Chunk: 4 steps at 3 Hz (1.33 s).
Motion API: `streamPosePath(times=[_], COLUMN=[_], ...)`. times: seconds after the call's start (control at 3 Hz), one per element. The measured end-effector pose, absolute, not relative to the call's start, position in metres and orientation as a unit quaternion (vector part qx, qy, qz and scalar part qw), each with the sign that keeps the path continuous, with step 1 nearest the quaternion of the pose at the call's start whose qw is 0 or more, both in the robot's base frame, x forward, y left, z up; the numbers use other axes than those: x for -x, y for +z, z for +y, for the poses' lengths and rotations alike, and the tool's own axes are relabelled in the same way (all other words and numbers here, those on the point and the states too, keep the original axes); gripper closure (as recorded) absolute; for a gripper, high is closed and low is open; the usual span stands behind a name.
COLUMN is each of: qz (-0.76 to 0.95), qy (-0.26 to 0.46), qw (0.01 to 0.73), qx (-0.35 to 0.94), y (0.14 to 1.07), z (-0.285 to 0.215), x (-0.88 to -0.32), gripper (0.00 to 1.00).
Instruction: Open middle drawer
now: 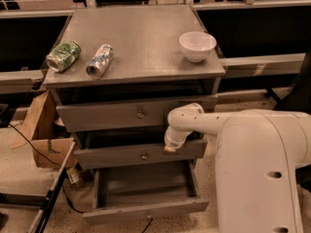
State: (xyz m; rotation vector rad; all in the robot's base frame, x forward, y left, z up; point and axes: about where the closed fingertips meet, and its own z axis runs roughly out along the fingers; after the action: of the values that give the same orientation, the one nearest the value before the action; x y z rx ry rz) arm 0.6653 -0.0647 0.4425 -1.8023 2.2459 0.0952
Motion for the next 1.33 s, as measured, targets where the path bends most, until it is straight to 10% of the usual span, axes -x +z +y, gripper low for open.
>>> streamPosePath(times=[0.67, 1.33], qz=[0.766, 0.754], qy=[0.029, 0.027], qw=[0.131, 0.122], qx=[0.629, 0.645], y=[0.448, 0.45], z=[-0.069, -0.078], x=[-0.668, -0.66], gripper=[1.0, 0.53])
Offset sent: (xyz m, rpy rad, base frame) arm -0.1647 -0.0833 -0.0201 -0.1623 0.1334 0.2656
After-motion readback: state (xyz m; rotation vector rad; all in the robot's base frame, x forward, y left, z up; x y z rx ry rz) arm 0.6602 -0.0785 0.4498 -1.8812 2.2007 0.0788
